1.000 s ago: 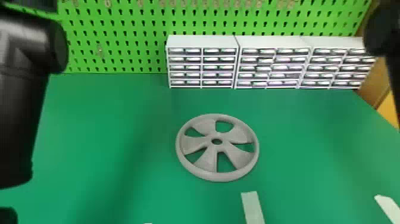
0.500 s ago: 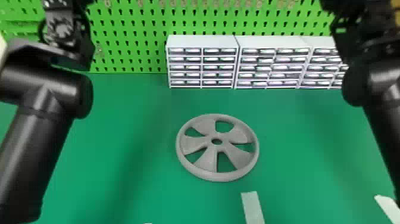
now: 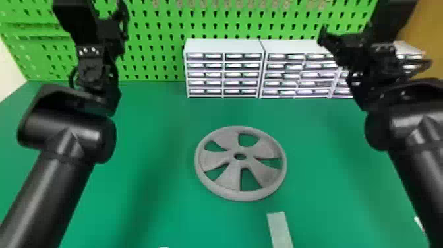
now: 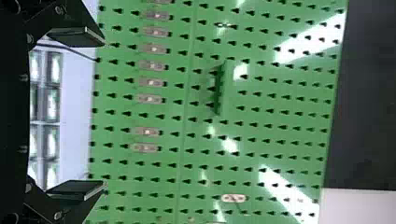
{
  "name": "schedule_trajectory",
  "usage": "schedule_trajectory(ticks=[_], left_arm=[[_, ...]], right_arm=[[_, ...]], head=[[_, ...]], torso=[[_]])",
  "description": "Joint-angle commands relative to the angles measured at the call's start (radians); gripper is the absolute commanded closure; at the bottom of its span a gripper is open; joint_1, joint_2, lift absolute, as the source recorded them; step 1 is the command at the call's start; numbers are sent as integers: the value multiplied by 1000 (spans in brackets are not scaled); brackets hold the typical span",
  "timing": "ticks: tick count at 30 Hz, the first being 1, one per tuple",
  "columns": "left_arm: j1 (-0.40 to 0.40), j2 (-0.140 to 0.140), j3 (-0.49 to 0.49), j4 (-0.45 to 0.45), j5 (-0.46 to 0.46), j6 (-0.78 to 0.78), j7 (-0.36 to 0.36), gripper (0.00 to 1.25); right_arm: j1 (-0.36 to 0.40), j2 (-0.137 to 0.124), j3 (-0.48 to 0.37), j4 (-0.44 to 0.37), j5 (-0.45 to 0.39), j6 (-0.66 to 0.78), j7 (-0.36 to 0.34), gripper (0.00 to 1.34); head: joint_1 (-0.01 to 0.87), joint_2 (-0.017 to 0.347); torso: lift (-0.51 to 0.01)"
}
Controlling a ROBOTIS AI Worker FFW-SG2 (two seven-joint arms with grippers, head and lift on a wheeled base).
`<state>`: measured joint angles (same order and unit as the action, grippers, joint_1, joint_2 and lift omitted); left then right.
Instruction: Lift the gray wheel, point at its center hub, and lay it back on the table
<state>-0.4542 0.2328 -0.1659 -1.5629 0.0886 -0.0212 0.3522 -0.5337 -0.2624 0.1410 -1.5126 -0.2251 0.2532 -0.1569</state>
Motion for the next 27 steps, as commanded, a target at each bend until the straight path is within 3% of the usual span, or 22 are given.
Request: schedule_trajectory(ticks=[1, 8, 14, 20, 27], left_arm=[[61, -30, 20, 6, 7, 21, -13, 496], [173, -98, 69, -16, 14, 43, -53, 496], [221, -122, 95, -62, -27, 104, -116, 496], [238, -159, 134, -65, -44, 119, -173, 496], [247, -181, 152, -48, -55, 124, -225, 496]], right_arm=[[41, 11, 0, 11, -3, 8, -12, 213], [106, 42, -11, 11, -20, 6, -29, 213], [147, 66, -20, 0, -30, 1, -32, 209], [176, 83, -26, -12, -30, 0, -32, 211], [224, 101, -27, -20, -23, -25, -32, 209]], head=[[692, 48], [692, 48], [692, 48], [692, 48], [692, 48]], torso=[[-96], [-96], [-96], [-96], [-96]])
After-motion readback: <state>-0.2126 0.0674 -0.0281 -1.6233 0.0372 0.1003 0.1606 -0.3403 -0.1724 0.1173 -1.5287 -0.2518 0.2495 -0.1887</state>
